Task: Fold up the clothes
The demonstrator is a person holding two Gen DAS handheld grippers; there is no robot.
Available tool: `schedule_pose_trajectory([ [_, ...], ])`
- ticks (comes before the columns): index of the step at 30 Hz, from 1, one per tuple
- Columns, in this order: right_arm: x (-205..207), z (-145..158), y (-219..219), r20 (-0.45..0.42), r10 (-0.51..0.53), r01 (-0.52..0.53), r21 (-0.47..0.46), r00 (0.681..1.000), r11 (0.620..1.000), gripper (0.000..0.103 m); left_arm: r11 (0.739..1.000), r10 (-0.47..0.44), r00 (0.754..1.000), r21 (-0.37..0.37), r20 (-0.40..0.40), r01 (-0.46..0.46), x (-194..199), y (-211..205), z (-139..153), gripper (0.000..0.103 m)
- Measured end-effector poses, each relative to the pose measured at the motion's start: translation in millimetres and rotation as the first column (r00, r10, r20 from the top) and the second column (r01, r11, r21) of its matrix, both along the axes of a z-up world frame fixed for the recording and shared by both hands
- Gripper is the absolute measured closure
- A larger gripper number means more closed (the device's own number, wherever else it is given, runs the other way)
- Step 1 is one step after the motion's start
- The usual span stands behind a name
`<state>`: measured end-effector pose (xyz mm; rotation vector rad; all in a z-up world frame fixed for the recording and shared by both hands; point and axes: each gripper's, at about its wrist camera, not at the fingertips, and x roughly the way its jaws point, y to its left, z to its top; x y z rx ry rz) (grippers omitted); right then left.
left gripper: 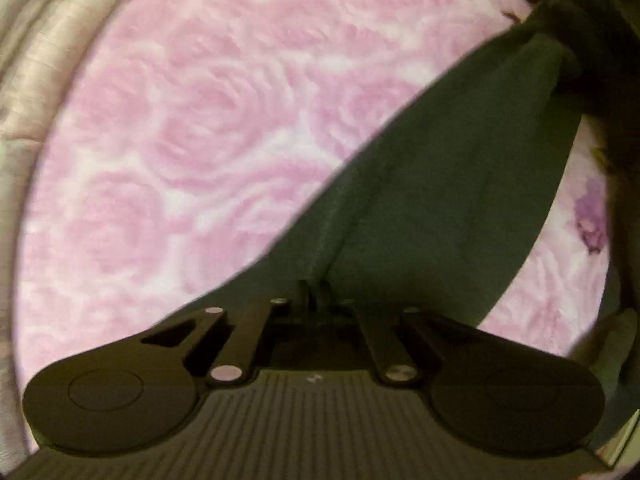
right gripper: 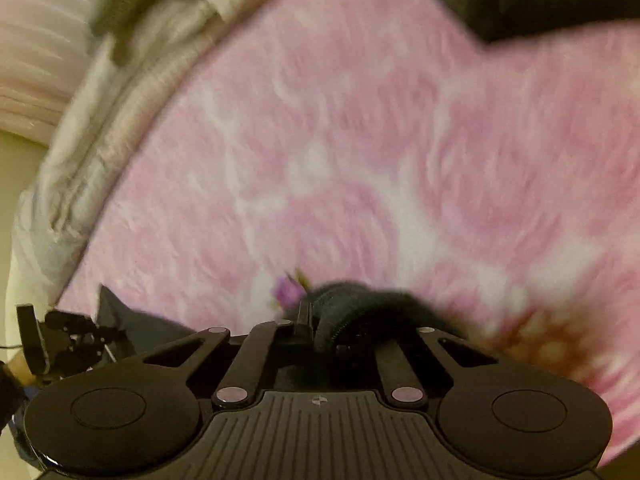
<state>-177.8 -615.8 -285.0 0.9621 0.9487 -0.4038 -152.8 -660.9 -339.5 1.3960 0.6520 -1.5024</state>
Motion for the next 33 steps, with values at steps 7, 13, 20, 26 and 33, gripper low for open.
schedule_pose_trajectory([
  [7,-32.6,61.7,-21.8,0.095,-0.102,0.122,-0.235,0.990,0.964,0.097,0.947,0.242,0.964,-0.242,0.113,-0.210,31.9,11.9,75.6,0.102],
  [13,-13.0,9.5,-31.0,-0.010,-0.126,0.119,-0.264,0.992,0.957,0.054,0.949,0.312,0.926,-0.108,0.214,-0.295,28.2,12.9,31.6,0.092],
  [20,-26.8,-7.0,-27.5,-0.071,-0.134,0.114,-0.237,0.988,0.965,0.046,0.952,0.305,0.937,-0.024,0.172,-0.305,-5.1,45.3,8.0,0.074],
  [26,-27.2,-8.5,-10.8,-0.081,-0.121,0.105,-0.181,0.989,0.978,0.028,0.956,0.291,0.929,-0.051,0.228,-0.288,-1.6,48.2,12.4,0.065],
  [33,31.8,-1.6,41.7,-0.058,0.062,-0.071,-0.168,0.996,0.983,0.028,0.978,0.194,0.930,-0.131,0.313,-0.160,39.5,38.8,22.0,0.032],
])
